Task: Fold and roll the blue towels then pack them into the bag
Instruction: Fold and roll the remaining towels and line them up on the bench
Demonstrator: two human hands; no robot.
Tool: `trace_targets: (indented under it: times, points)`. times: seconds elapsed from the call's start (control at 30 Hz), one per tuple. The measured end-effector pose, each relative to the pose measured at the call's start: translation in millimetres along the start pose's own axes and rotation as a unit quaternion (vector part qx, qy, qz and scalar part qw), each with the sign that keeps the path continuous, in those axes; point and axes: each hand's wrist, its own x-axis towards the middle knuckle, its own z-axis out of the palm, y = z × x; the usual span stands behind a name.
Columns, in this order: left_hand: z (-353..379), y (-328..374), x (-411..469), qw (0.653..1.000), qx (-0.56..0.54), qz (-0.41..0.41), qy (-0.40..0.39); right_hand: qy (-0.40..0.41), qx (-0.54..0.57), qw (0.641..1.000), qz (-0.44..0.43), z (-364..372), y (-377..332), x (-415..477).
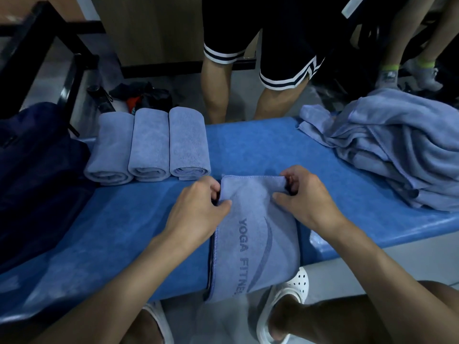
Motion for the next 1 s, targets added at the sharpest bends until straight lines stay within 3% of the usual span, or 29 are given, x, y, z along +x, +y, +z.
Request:
trace_targets:
  times: [0.33, 0.57, 0.73, 1.0]
  points:
    - [1.3, 4.7, 5.2, 0.991, -0.12, -0.047, -0.016, -0.03, 0.022, 0.999, 0.024, -9.5, 11.2, 1.0]
    - [-8.8, 9.1, 8.3, 0.951, -0.29, -0.104, -0.038, -0.045, 0.198, 0.978, 0.049, -14.1, 8.0, 1.5]
    - [-6.7, 7.6, 9.0, 0.957, -0.289, -0.013, 0.009, -0.03, 0.279, 0.96, -0.016, -14.1, 0.3, -0.2]
    - [-8.5, -9.2, 4.7, 0.978, -0.152, 0.139, -0.034, -0.025, 0.167, 0.975, -0.143, -9.3, 21.2, -4.5]
